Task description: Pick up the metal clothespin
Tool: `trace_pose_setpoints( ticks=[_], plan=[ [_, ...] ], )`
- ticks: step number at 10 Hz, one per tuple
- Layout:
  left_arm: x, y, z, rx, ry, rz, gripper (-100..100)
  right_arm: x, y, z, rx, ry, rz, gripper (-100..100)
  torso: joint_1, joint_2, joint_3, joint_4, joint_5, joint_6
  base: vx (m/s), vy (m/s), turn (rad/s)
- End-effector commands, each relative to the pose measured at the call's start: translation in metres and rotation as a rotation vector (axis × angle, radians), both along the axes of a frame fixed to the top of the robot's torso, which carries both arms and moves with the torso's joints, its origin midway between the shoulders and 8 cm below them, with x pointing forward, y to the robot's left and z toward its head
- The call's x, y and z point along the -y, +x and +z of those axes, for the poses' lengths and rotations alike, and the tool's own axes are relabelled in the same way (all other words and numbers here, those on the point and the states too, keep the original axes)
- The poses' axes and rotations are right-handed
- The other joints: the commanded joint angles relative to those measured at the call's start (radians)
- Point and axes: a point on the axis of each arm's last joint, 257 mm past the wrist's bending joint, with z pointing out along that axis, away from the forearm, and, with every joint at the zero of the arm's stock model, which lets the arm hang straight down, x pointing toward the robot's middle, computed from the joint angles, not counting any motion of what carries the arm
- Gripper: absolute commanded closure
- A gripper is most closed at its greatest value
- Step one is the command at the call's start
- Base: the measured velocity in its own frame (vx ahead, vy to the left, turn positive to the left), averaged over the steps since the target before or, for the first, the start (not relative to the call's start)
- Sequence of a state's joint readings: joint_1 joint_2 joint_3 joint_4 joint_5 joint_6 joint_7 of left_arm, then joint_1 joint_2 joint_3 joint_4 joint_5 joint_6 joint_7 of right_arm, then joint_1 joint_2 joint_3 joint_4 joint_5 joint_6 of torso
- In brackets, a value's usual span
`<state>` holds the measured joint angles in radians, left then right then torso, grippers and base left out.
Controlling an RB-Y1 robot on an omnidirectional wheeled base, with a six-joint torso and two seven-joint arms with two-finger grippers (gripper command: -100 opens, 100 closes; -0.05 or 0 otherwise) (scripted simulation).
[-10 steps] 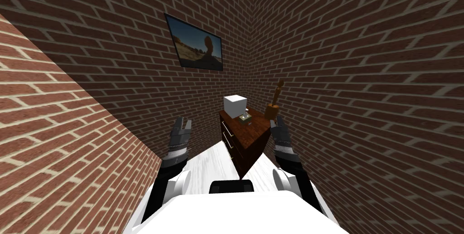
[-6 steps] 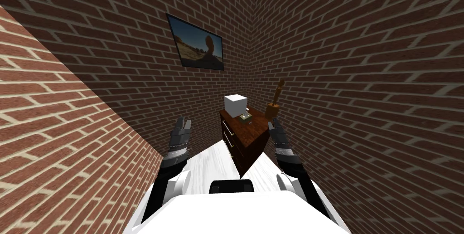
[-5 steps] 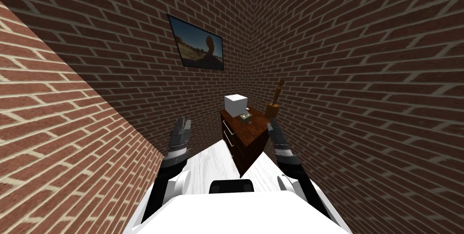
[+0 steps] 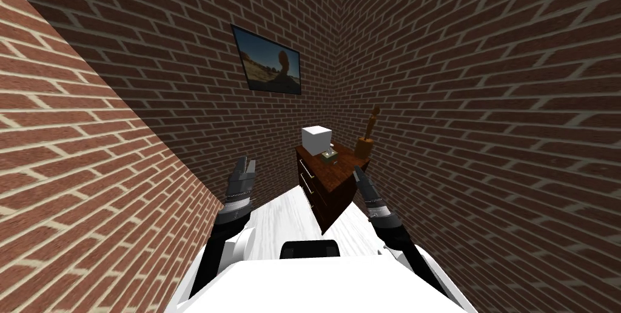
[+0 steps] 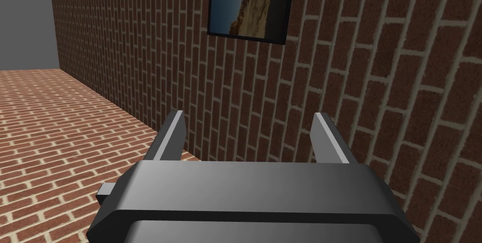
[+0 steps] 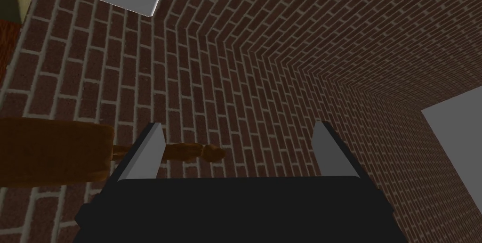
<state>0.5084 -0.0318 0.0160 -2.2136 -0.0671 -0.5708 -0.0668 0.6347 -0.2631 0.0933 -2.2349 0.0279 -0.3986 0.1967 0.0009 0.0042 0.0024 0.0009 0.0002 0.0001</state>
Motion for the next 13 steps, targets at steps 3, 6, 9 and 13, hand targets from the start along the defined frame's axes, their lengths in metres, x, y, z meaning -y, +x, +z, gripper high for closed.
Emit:
trace_pose_setpoints(
  ticks=[3, 6, 9, 13],
  plan=[
    [0.000, 0.000, 0.000, 0.000, 0.000, 0.000, 0, -0.010, -0.002, -0.027, -0.068, -0.075, 0.044, -100, -0.001, -0.001, 0.000, 0.000, 0.000, 0.000, -0.045, 0.009, 0.015],
    [0.000, 0.000, 0.000, 0.000, 0.000, 0.000, 0, -0.022, -0.013, -0.068, -0.167, -0.159, 0.097, -100, 0.000, -0.001, -0.001, 0.000, 0.000, 0.000, -0.047, 0.017, 0.026],
    [0.000, 0.000, 0.000, 0.000, 0.000, 0.000, 0, -0.027, -0.023, -0.092, -0.227, -0.224, 0.142, -100, 0.000, -0.001, -0.001, 0.000, 0.000, 0.000, -0.038, 0.013, 0.022],
    [0.000, 0.000, 0.000, 0.000, 0.000, 0.000, 0, -0.034, -0.047, -0.142, -0.345, -0.326, 0.219, -100, 0.000, -0.002, -0.001, 0.000, 0.000, 0.000, -0.032, 0.018, 0.033]
  ],
)
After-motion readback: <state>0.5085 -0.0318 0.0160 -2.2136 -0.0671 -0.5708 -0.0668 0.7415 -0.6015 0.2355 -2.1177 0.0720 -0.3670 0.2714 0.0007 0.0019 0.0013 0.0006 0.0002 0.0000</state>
